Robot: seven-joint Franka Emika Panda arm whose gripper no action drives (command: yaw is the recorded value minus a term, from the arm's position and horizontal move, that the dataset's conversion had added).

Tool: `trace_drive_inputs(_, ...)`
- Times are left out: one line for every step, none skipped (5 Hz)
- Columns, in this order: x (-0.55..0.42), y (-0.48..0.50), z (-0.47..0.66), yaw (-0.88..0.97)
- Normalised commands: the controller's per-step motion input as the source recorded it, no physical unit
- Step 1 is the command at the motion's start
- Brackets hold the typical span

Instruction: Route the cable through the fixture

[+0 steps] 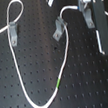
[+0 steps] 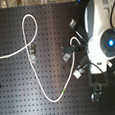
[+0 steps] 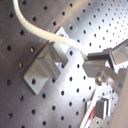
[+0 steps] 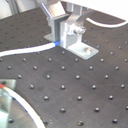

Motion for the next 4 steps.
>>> trace_drive_inputs(-0.001, 0.026, -0.13, 0.0)
trace_drive_inputs(0.005, -0.383, -0.13, 0.06)
trace_drive_inputs(-0.034, -0.185, -0.04, 0.0)
trace_drive_inputs(-0.013, -0.109, 0.0, -0.05)
